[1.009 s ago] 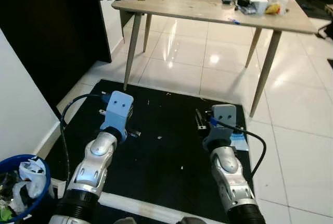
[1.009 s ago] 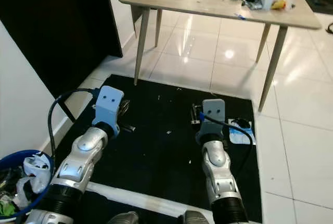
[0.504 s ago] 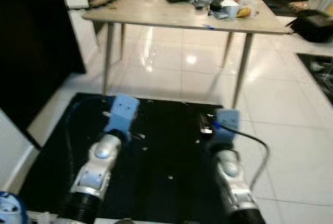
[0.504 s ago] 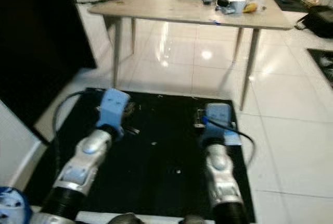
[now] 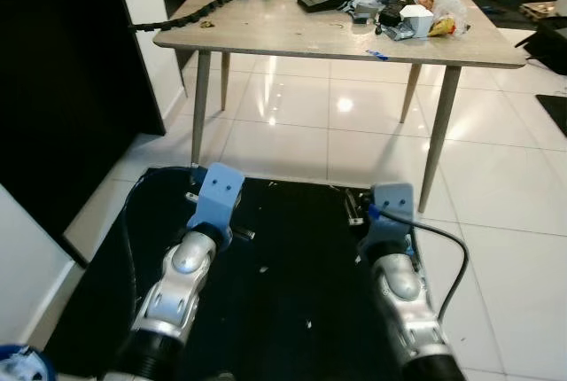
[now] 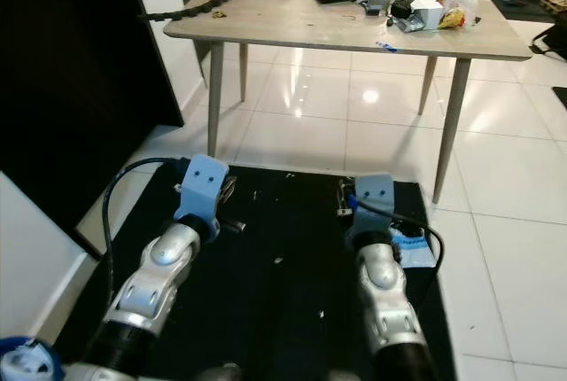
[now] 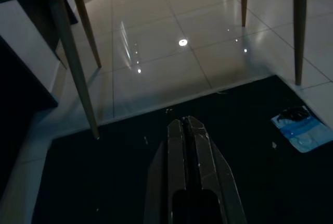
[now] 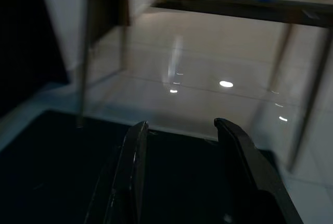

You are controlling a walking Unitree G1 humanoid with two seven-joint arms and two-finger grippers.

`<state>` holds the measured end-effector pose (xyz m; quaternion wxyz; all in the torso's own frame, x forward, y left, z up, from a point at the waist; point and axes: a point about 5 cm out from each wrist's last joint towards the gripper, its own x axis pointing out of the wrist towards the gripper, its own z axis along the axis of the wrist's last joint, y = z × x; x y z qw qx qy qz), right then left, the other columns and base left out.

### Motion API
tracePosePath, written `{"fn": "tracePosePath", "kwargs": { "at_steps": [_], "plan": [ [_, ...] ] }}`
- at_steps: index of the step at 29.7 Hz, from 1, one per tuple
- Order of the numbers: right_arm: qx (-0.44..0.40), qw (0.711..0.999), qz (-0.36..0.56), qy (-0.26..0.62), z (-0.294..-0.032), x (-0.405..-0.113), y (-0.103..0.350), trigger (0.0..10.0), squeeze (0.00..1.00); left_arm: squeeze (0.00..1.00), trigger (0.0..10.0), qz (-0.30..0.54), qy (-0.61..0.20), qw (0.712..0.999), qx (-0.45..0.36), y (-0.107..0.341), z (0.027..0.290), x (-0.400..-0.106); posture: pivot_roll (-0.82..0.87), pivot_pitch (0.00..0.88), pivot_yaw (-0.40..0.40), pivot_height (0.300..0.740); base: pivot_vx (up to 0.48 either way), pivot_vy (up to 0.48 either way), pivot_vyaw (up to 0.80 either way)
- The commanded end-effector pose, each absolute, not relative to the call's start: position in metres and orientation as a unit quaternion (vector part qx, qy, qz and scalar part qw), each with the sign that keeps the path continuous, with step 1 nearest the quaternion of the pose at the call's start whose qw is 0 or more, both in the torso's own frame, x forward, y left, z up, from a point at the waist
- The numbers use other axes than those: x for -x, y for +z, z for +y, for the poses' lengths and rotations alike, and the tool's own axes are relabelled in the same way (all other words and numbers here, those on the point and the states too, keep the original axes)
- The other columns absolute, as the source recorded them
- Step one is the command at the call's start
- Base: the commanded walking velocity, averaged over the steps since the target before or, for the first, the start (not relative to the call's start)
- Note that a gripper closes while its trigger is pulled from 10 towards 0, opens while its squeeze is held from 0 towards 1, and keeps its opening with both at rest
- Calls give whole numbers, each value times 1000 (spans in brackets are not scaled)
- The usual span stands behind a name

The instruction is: Picking trash to rubbish bin

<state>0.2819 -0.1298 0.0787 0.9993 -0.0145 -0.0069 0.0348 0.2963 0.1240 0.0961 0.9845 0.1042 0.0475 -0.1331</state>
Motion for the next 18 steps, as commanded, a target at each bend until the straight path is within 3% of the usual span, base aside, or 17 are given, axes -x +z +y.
{"fn": "tracePosePath", "kwargs": {
  "at_steps": [1, 18],
  "plan": [
    [20, 999, -11, 29, -134, -282, 80, 10000, 0, 0, 10000, 51, -131, 984, -107, 95, 124, -296, -4, 0, 0, 740, 289, 0, 0],
    [45, 998, -33, 41, -133, -289, 93, 10000, 0, 0, 10000, 43, -121, 986, -101, 102, 127, -302, -8, 0, -11, 740, 289, 0, 0]
  ]
}}
